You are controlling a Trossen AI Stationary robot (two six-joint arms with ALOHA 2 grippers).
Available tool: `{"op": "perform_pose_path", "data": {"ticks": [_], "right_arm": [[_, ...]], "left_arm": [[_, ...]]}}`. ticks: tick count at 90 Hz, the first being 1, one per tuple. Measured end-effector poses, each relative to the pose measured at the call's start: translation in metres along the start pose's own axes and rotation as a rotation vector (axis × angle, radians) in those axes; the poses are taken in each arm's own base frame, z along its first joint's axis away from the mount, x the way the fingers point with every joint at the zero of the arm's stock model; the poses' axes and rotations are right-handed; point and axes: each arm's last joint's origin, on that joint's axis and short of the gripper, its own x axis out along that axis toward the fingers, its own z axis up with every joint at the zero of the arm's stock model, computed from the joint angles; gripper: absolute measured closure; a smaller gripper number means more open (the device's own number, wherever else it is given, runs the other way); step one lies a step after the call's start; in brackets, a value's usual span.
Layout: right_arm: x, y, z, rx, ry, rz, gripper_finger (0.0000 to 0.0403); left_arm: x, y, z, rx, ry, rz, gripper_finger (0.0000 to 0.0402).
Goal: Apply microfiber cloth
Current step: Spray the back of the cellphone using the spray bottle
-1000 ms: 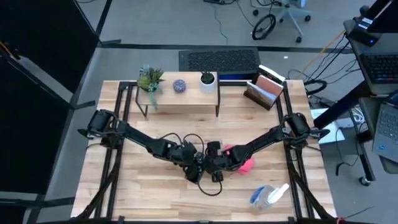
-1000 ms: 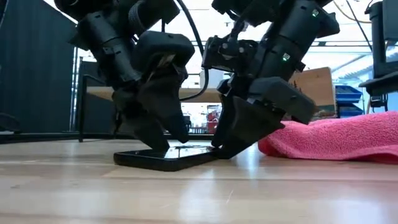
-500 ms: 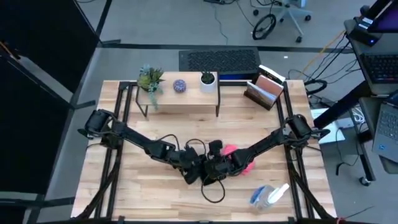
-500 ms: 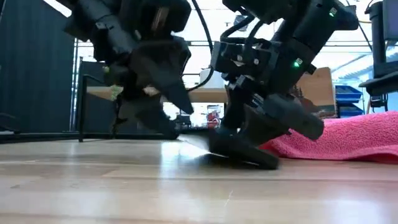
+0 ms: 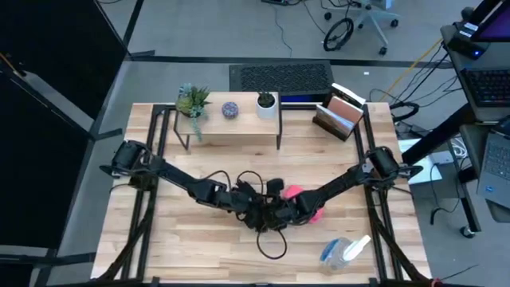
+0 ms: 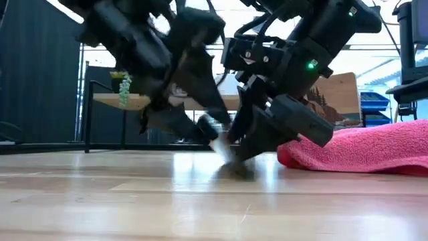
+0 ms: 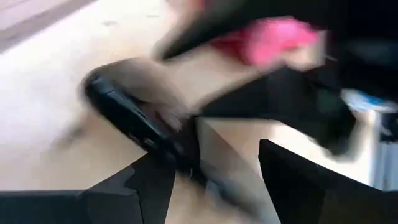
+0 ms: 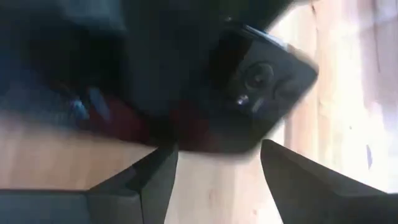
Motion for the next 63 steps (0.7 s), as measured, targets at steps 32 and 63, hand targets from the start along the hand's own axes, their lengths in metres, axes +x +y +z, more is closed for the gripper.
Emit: {"op": "perform_pose_path", "data": {"ticks": [32,63], "right_arm": [[-0.0001,0.0002,0.0009,0.007,-0.008,0.004,0.0188],[-0.0047,-0.0008,0.0011,-0.005,-0.003,0.005,0.0188]], "left_arm": [[0.0014,0.0013,0.0009,0.017,-0.018,0.013,0.0246],[0.0009,0.0029,0.0017,0.067,-0.031,0.036,0.0380]]}}
